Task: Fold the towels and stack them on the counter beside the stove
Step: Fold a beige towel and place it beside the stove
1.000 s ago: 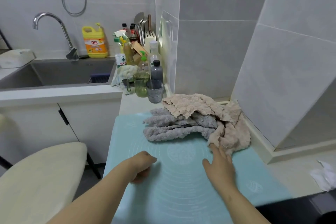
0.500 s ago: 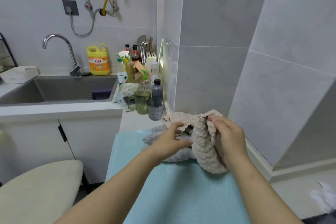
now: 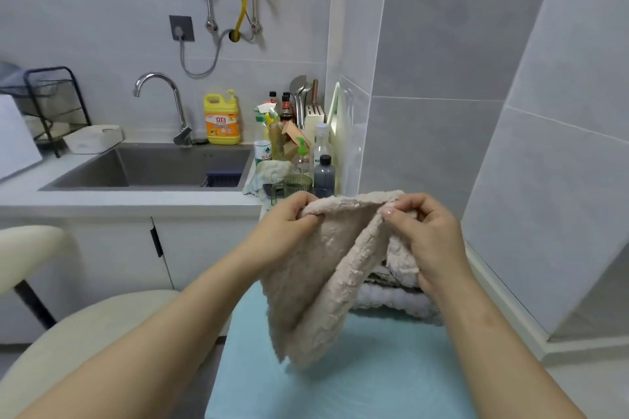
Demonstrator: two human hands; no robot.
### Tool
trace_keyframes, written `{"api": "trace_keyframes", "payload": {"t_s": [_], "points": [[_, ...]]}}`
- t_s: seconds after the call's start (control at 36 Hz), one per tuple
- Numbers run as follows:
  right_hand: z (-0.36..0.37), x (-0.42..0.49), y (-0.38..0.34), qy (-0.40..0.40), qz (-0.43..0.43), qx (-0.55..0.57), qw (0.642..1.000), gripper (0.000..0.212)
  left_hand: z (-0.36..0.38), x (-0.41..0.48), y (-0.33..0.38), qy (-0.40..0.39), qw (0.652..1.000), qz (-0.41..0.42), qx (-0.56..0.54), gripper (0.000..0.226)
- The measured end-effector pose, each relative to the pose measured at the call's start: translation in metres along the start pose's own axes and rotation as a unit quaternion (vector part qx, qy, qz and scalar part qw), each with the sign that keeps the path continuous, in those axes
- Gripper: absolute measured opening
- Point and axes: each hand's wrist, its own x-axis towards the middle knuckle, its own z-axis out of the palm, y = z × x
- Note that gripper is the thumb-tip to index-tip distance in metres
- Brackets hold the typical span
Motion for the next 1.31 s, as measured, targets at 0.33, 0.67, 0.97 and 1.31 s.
{"api": "trace_keyframes", "payload": {"t_s": [0.33,0.67,0.97,1.31], "points": [[0.025,0.008,0.017,-0.014,0.012,-0.144,0.989,0.029,-0.063,-0.006,-0.013,-0.001,0.924,0.040,0.380,0.014],[0.018,-0.010,0.020,-0.116,0.044,-0.172,0.977,0.023,-0.056,-0.044,-0.038,-0.034,0.961,0.008,0.273,0.018],[-0.026,-0.055,0.096,-0.313,0.251,-0.421,0.814,0.011,0.004,-0.098,-0.116,-0.268,0.886,-0.128,0.356,0.030],[-0.035,-0.060,0.108,-0.276,0.388,-0.365,0.800,0.020,0.009,-0.085,-0.131,-0.145,0.912,-0.222,0.314,0.026]]}}
